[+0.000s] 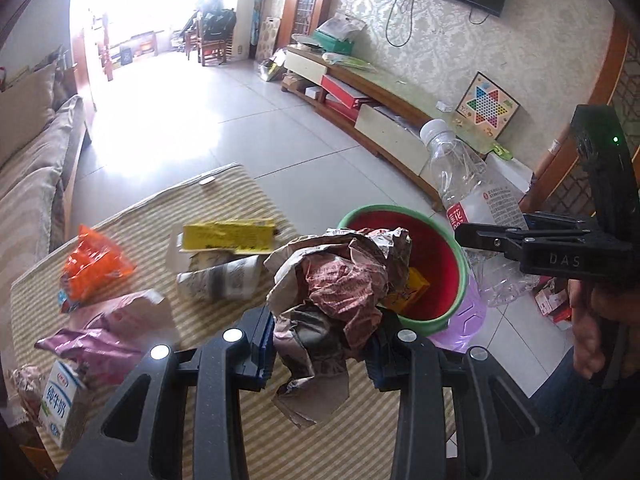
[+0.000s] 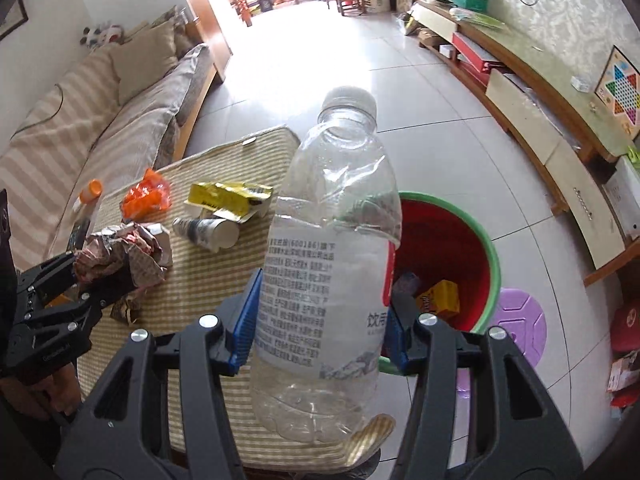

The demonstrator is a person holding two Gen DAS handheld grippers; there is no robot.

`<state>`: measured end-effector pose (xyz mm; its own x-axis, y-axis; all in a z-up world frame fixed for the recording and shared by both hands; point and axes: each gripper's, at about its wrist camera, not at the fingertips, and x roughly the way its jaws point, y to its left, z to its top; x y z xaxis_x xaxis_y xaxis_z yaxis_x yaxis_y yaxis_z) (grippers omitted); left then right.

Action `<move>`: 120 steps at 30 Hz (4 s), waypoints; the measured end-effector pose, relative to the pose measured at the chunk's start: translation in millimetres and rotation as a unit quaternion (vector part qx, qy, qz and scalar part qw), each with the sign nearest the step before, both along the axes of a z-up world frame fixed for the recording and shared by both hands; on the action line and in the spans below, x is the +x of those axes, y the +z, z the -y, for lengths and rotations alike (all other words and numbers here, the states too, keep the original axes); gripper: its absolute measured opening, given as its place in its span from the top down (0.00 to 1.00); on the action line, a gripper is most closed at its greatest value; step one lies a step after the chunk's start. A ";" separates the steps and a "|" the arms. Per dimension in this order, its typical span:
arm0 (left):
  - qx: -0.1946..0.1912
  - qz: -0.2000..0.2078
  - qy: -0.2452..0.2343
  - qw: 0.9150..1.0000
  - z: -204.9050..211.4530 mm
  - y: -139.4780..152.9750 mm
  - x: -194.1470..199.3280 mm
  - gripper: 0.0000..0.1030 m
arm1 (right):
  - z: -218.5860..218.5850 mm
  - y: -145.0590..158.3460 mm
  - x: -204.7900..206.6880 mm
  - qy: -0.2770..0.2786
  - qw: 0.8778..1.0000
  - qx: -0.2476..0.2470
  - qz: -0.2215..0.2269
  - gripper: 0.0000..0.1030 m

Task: Collect trash
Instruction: 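Carry the bottle and crumpled paper over the red bucket with both tools, then open both tools to drop the bottle and paper into the bucket, then move both tools back over the table toward the remaining trash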

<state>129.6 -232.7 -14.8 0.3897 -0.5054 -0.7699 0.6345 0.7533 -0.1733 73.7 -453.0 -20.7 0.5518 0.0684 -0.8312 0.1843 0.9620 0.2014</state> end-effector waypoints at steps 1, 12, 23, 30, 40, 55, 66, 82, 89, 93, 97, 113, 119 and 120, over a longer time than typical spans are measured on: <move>-0.002 0.000 -0.008 1.000 11.2 1.1 -0.1 0.68 | 10.4 2.4 -2.3 -0.011 1.000 0.003 0.004 0.50; -0.015 -0.003 -0.049 0.999 94.8 5.3 18.5 0.68 | 78.8 -17.2 -9.1 -0.106 0.994 0.022 -0.011 0.50; -0.024 -0.034 -0.067 0.997 142.2 -6.1 29.7 0.68 | 87.2 -12.5 -8.5 -0.110 0.994 0.000 -0.020 0.50; -0.028 -0.063 -0.068 0.995 161.7 -17.2 32.7 0.68 | 101.3 -9.7 -12.6 -0.120 0.993 -0.004 -0.020 0.50; -0.062 -0.082 -0.050 0.993 160.6 -8.3 41.2 0.42 | 97.1 -13.0 -6.9 -0.106 0.994 -0.008 -0.027 0.50; -0.083 -0.079 -0.031 0.993 137.0 5.0 46.9 0.27 | 88.9 -7.6 0.1 -0.086 0.996 -0.031 -0.022 0.18; -0.068 -0.051 0.017 0.996 83.8 18.1 51.4 0.08 | 74.4 -5.3 7.9 -0.079 0.995 -0.056 -0.022 0.07; -0.039 -0.048 0.152 0.986 -50.5 14.8 36.1 0.08 | -0.4 -1.4 32.4 0.004 0.998 -0.055 0.002 0.05; -0.020 -0.037 0.185 0.982 -123.5 5.0 15.9 0.08 | -61.9 -0.8 46.0 0.078 0.994 -0.072 0.012 0.05; -0.007 -0.045 0.213 0.976 -167.6 -7.4 11.2 0.08 | -98.3 -3.6 51.7 0.119 0.989 -0.086 0.018 0.05; 0.002 -0.058 0.239 0.969 -206.0 -23.9 6.2 0.08 | -133.7 -5.7 56.4 0.159 0.982 -0.096 0.029 0.05; 0.011 -0.133 0.203 0.970 -216.9 -105.7 -3.2 0.09 | -225.1 -40.4 71.2 0.255 0.955 -0.149 0.018 0.05; 0.029 -0.140 0.184 0.972 -189.0 -129.8 15.8 0.14 | -202.8 -51.3 93.6 0.228 0.960 -0.163 0.005 0.05; 0.033 -0.141 0.183 0.972 -186.1 -133.0 18.6 0.15 | -199.6 -56.3 97.6 0.228 0.959 -0.167 -0.004 0.05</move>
<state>148.2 -46.6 -147.7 0.3037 -0.3176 -0.8983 0.2560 0.9353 -0.2441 171.3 -253.4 -77.0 0.5219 0.0311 -0.8524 -0.2704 0.9538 -0.1308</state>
